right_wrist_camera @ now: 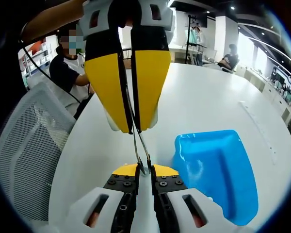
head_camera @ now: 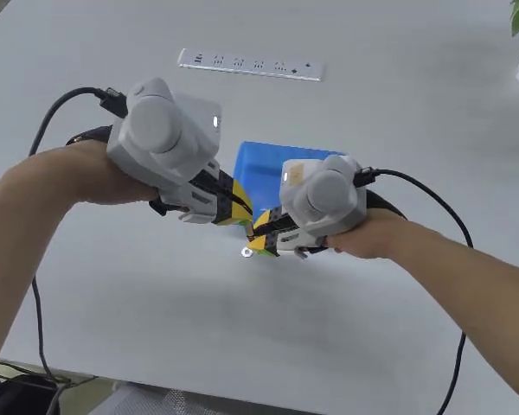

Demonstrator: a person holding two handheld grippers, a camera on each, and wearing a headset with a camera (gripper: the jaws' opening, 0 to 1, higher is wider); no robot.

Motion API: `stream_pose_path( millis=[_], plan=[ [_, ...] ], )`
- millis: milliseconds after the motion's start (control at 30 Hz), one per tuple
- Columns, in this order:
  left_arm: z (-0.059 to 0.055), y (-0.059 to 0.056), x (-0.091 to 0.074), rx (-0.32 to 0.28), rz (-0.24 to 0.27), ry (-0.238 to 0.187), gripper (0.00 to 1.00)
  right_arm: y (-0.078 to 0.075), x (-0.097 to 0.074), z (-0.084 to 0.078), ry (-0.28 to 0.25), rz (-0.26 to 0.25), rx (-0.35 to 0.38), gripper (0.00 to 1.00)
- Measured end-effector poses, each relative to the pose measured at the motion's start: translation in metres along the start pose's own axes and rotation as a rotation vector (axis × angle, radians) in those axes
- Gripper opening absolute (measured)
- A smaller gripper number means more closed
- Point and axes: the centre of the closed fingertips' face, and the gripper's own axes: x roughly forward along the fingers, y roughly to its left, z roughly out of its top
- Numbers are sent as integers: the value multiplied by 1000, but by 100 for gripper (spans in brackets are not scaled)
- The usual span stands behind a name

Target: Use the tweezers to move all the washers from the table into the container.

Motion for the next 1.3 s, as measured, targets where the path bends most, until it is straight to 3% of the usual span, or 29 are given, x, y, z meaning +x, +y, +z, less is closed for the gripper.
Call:
stream_pose_path(
  millis=[700,1300],
  plan=[
    [-13,-7,8,-23,-15,13,5,9,15,-8,7,34,20,12],
    [-14,-5,12,-27,-11,5,5,8,18,-12,12,39,20,12]
  ],
)
